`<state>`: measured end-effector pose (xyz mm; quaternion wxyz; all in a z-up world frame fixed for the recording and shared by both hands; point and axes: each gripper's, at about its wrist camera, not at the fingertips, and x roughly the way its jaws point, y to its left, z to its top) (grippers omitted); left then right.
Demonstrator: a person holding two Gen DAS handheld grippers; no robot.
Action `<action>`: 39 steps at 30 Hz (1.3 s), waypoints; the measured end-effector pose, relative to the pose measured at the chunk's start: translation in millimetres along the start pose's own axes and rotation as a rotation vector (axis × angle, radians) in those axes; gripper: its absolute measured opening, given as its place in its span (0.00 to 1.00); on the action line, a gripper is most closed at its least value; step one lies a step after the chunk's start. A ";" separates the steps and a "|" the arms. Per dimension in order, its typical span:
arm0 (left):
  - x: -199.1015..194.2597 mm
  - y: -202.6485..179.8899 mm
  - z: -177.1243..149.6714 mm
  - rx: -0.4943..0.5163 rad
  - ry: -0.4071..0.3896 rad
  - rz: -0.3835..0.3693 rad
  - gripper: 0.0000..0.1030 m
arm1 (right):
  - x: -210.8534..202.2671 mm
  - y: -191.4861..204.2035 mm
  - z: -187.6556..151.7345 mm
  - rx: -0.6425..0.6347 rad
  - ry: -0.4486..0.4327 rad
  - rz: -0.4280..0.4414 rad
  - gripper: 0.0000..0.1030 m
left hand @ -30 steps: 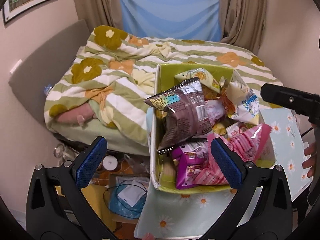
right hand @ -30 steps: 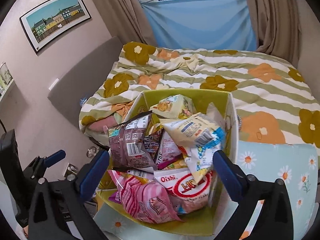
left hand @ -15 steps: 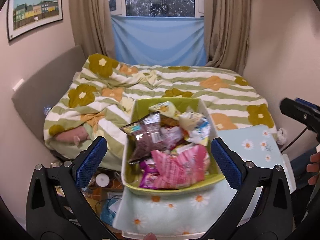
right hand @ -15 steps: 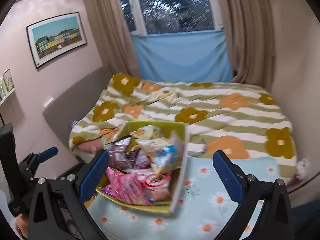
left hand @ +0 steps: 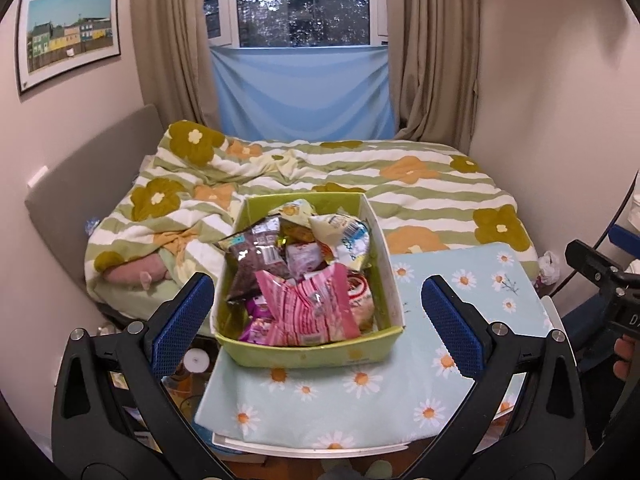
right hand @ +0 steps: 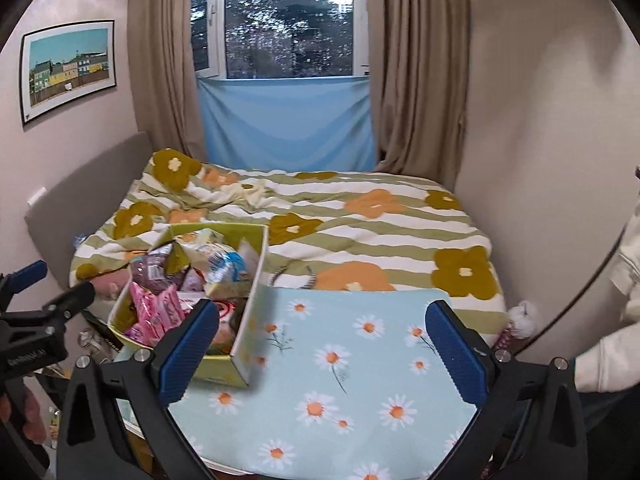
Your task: Organize snacks
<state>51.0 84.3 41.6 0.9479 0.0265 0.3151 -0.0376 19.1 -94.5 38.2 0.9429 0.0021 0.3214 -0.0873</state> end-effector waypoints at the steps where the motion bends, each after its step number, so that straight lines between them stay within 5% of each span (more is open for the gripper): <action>1: -0.9 -1.4 -1.5 -0.001 -0.001 -0.002 1.00 | -1.1 -2.8 -2.4 0.007 -0.002 -0.006 0.99; 39: -8.2 -14.7 -5.4 0.005 -0.018 0.002 1.00 | -11.8 -19.0 -2.7 0.026 -0.019 -0.034 0.99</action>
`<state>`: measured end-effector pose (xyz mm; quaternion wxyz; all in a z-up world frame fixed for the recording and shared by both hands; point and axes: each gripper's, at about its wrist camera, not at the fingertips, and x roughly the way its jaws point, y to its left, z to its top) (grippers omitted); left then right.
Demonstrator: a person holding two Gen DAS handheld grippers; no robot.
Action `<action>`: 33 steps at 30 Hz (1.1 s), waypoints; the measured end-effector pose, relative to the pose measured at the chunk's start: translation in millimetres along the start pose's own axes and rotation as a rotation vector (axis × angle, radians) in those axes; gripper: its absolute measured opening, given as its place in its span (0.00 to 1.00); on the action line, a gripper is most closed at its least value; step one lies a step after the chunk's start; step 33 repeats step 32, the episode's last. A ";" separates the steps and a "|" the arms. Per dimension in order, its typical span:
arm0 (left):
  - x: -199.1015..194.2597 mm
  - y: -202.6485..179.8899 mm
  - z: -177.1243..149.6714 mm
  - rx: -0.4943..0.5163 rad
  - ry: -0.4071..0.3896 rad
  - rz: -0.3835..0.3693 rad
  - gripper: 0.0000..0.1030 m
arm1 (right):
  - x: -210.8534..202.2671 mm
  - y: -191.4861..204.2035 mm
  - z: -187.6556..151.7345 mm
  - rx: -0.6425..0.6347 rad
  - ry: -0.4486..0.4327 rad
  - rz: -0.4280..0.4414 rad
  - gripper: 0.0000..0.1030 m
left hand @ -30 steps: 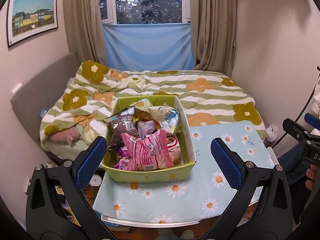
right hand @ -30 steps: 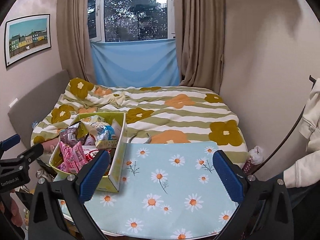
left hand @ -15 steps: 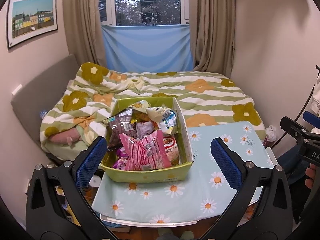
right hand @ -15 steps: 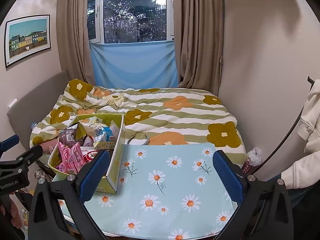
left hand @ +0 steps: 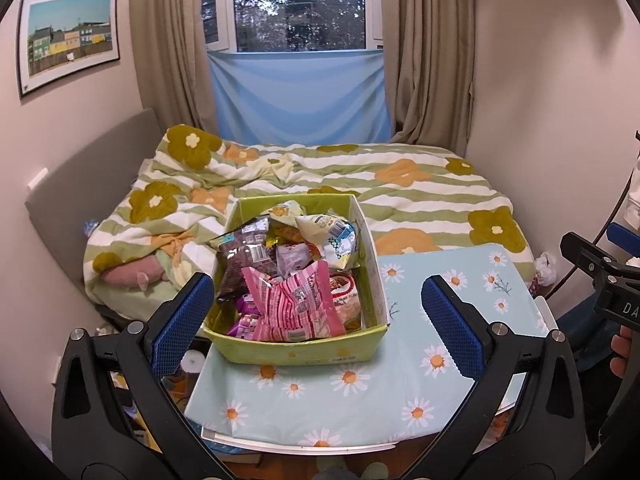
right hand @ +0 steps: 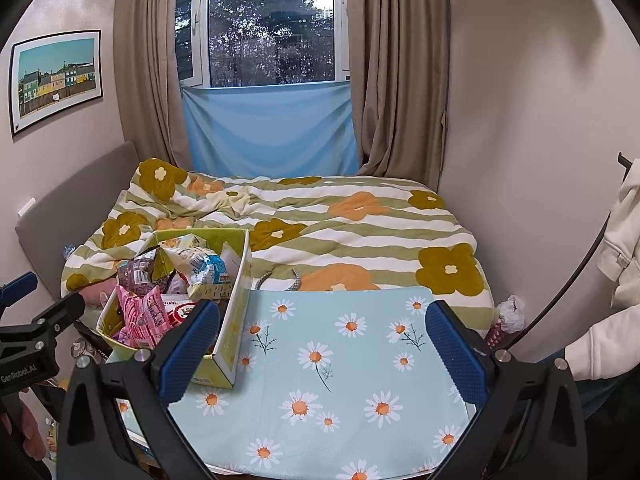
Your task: Organize snacks
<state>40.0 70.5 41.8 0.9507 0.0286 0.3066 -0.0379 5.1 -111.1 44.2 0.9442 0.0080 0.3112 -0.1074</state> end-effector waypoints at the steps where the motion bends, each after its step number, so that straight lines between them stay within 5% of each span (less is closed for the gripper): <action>1: -0.5 -0.5 -0.1 0.001 0.000 0.001 1.00 | 0.1 -0.2 0.0 0.000 0.001 0.001 0.99; 33: 5.4 4.7 5.3 -0.009 -0.038 0.044 1.00 | 2.5 -2.0 1.6 0.003 0.002 0.003 0.99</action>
